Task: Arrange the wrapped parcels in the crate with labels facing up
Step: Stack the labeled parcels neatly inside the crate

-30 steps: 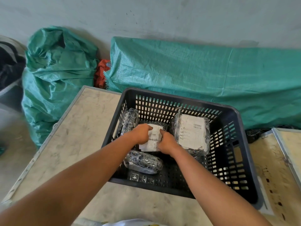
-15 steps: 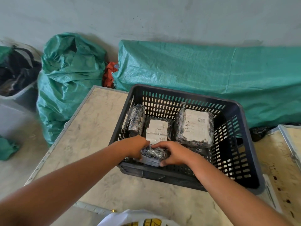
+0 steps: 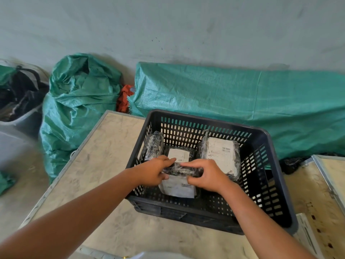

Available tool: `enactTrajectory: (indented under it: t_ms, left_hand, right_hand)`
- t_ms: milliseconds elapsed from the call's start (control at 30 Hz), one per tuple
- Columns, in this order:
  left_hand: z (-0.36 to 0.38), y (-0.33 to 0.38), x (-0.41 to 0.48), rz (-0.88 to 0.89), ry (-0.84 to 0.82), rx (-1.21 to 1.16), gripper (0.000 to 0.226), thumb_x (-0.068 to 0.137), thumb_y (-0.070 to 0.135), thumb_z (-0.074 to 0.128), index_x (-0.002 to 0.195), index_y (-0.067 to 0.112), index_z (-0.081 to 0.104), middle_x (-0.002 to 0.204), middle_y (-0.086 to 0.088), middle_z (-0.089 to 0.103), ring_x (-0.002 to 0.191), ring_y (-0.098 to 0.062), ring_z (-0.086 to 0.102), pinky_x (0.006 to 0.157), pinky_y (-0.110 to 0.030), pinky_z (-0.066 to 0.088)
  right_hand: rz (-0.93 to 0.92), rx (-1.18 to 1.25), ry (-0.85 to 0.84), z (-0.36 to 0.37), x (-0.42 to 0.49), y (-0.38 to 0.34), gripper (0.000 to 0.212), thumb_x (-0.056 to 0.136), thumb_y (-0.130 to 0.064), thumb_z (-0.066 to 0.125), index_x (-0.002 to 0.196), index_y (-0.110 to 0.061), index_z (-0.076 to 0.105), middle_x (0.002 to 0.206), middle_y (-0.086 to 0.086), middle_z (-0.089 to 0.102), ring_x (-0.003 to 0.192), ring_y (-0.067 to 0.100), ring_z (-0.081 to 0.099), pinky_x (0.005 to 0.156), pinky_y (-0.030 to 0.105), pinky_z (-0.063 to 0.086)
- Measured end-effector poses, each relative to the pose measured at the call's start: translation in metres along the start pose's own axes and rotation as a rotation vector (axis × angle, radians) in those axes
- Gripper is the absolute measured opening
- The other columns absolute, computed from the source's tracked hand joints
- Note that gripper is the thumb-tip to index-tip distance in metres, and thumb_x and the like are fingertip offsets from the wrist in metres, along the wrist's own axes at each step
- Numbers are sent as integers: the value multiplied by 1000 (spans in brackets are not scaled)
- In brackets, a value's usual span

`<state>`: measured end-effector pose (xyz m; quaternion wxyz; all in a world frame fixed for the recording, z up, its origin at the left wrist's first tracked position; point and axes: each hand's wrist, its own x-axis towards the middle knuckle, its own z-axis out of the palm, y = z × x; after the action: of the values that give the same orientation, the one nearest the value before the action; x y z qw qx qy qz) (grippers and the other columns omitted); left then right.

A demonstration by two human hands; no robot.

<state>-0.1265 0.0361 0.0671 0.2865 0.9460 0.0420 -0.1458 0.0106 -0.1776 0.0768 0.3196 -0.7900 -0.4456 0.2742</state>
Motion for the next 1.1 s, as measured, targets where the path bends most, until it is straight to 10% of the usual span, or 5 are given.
enactTrajectory:
  t_ms: [333, 500, 833, 967, 1100]
  left_hand:
    - [-23, 15, 5, 184, 404, -271, 95, 102, 26, 57, 152, 52, -20, 131, 14, 47, 100, 14, 52, 89, -4, 41]
    - [-35, 16, 13, 148, 472, -316, 86, 103, 21, 54, 150, 65, -2, 120, 23, 40, 107, -4, 48, 99, -29, 46]
    - [-47, 2, 38, 11, 430, -627, 84, 104, 11, 52, 141, 76, 12, 122, 20, 62, 75, 9, 63, 65, -11, 52]
    - [-36, 9, 57, -178, 427, -584, 79, 103, 16, 56, 155, 56, 12, 104, 17, 62, 74, -11, 56, 66, -37, 60]
    - [-18, 3, 68, -290, 479, -625, 73, 101, 5, 57, 158, 39, 26, 144, 4, 53, 88, -3, 61, 54, -12, 53]
  right_hand:
    - [-88, 256, 355, -78, 2, -13, 51, 89, -18, 75, 116, -61, 69, 118, -27, 73, 105, -2, 69, 85, 12, 54]
    - [-167, 355, 481, -83, 13, -21, 35, 87, -38, 77, 119, -50, 73, 130, -13, 69, 121, 9, 64, 102, 23, 52]
    - [23, 193, 285, -38, 27, -5, 120, 76, -40, 89, 154, -65, 0, 150, -41, 23, 144, 2, 30, 109, 23, 29]
    - [175, 126, 251, -22, 46, 5, 135, 75, -31, 92, 163, -38, -11, 163, -4, 27, 148, 18, 29, 120, 40, 29]
    - [241, 65, 210, -9, 61, 10, 134, 76, -26, 91, 164, -30, -10, 158, 7, 28, 146, 26, 33, 120, 43, 31]
